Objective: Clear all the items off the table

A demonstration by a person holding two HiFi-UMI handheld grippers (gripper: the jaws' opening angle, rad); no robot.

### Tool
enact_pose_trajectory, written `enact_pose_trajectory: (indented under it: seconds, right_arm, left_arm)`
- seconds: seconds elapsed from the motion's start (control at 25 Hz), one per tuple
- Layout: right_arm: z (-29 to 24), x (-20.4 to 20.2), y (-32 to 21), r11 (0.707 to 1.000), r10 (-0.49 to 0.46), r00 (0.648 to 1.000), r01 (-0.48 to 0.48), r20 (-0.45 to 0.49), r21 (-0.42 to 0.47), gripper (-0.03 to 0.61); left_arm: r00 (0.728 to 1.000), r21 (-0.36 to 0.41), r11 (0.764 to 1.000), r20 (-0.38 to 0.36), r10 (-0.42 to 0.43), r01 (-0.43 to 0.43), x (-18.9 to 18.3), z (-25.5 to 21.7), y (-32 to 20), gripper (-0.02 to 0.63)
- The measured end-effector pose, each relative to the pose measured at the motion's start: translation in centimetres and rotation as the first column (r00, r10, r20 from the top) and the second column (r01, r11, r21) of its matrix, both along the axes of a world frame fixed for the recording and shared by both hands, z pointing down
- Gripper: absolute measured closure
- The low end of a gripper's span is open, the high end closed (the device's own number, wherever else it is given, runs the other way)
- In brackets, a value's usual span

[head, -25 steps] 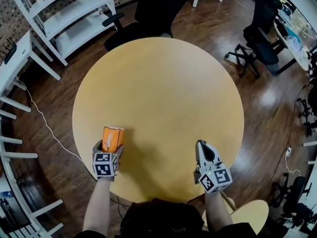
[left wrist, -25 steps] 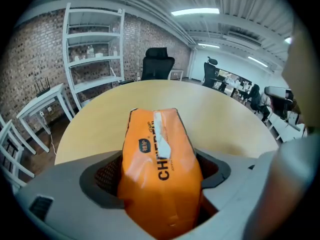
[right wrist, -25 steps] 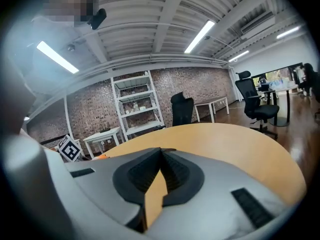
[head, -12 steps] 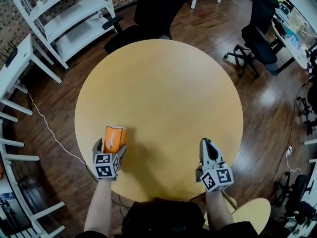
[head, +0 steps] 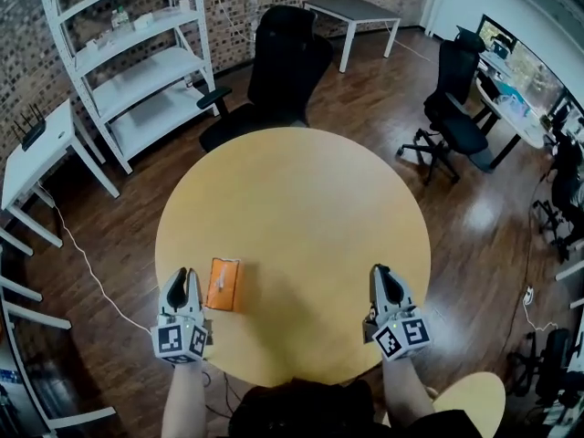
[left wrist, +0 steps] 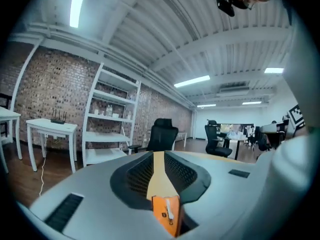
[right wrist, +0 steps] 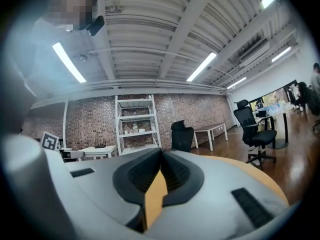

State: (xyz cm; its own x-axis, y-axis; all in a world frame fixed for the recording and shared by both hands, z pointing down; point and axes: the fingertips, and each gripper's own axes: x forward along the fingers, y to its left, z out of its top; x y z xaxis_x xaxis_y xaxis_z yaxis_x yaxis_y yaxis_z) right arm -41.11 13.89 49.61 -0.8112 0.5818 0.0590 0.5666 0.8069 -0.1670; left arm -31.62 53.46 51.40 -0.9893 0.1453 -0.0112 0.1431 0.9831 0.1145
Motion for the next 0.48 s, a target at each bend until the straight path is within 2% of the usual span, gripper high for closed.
enact_pose_trajectory:
  seconds: [0.08,0.2,0.32,0.48]
  right_arm:
    - [-1.6,0.1,-0.5,1.000,0.003,1.000,-0.003,0.029,0.006,0.574]
    - [-4.0,0.2,-1.4,0.999,0.032,0.996,-0.032,0.086,-0.001,0.574]
    - [-5.4,0.3,-1.4,0.998,0.051,0.989,-0.047,0.137,-0.031,0.574]
    - [-6.1,0.7,-1.6,0.998,0.053,0.985,-0.047,0.162,-0.043,0.574]
  left_arm:
    - [0.999,0.011,1.000,0.054,-0.001,0.000,0.5,-1.7,0.0,0.609]
    - [0.994,0.036,0.999,0.102,0.031,-0.035,0.5,-3.4,-0.5,0.614]
    - [0.989,0.028,0.996,0.126,0.077,-0.081,0.1,-4.0,-1.3,0.614]
    - [0.981,0.028,0.993,0.159,0.108,-0.114,0.2,-4.9,-2.7,0.614]
